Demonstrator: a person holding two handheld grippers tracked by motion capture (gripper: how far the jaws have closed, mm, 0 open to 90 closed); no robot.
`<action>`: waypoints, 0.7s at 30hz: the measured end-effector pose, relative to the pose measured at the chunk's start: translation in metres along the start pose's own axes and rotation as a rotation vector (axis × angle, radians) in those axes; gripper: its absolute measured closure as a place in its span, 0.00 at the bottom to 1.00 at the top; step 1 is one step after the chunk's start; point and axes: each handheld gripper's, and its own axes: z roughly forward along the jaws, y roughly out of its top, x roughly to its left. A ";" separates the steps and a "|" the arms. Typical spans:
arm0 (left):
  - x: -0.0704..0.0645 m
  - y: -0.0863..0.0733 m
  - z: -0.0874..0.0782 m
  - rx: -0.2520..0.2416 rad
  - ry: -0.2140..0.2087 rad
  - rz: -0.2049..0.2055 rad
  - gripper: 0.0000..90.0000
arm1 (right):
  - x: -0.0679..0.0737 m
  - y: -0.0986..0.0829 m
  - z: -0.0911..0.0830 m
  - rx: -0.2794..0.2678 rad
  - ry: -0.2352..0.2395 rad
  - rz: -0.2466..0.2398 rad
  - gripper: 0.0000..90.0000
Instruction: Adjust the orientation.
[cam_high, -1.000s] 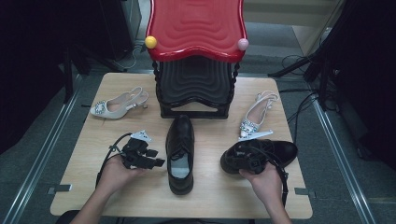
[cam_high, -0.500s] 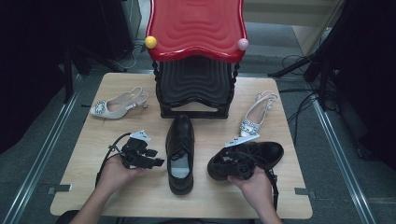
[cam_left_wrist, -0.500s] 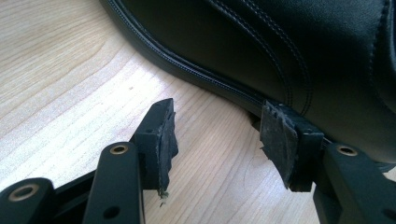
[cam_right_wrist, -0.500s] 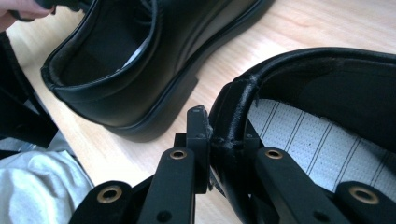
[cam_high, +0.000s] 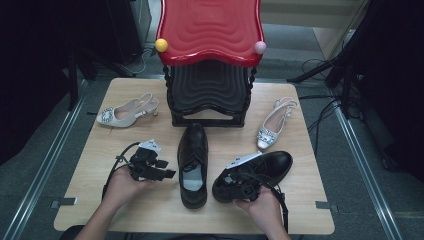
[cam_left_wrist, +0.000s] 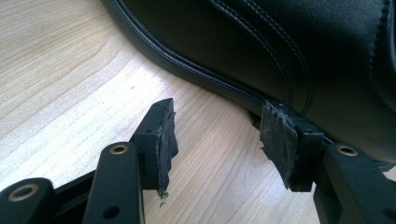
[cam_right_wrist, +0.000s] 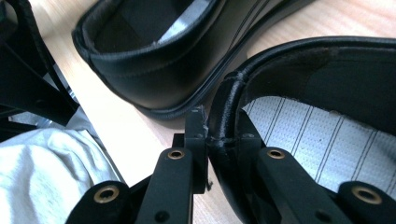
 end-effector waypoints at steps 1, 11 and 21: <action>0.000 0.000 0.000 -0.004 0.000 -0.004 0.51 | 0.001 -0.001 0.001 0.003 -0.001 0.000 0.90; -0.001 0.001 0.002 0.000 -0.001 -0.001 0.51 | 0.008 -0.004 0.010 0.005 0.015 -0.018 0.88; -0.001 0.002 0.001 -0.006 0.000 0.006 0.50 | 0.009 -0.005 0.013 -0.009 0.076 -0.053 0.81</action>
